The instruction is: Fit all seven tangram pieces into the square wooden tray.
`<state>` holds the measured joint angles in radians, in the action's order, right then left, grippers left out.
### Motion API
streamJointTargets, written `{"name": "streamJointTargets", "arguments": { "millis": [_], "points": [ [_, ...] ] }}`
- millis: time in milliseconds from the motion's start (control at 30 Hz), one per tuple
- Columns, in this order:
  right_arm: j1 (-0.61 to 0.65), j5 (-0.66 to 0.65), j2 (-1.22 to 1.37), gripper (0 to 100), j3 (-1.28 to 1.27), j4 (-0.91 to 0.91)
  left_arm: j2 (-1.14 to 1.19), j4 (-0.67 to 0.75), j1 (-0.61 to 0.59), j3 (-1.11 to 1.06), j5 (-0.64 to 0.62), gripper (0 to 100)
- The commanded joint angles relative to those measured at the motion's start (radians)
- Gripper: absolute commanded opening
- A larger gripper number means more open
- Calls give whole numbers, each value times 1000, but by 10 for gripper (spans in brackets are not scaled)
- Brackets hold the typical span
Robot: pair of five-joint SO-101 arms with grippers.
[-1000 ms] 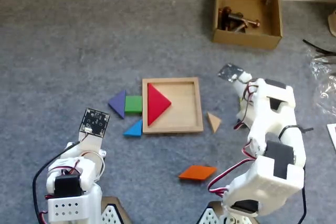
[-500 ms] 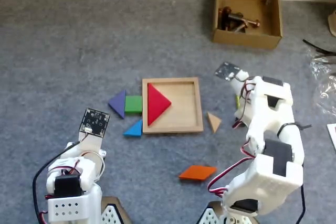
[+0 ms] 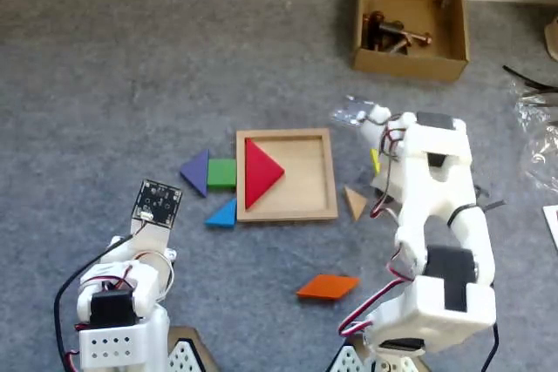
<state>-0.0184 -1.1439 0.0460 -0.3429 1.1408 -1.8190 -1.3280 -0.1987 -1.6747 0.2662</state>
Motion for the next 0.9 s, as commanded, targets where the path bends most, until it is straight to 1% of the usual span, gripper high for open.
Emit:
{"name": "streamJointTargets", "arguments": {
  "millis": [0,167,333,433,667,767,867],
  "points": [
    [58,61,-87,104,59,8,-7,-6,-13,-21,-8,14],
    [168,74,-88,104,61,2,-7,-6,-13,-21,-8,14],
    [248,69,-88,104,67,-4,-7,-6,-13,-21,-8,14],
    [277,69,-88,104,62,-61,-7,-6,-13,-21,-8,14],
    [255,74,-96,105,67,-71,-7,-6,-13,-21,-8,14],
    [225,83,-97,106,108,-68,-7,-6,-13,-21,-8,14],
    [166,192,-96,106,157,-74,-7,-6,-13,-21,-8,14]
  ]
}}
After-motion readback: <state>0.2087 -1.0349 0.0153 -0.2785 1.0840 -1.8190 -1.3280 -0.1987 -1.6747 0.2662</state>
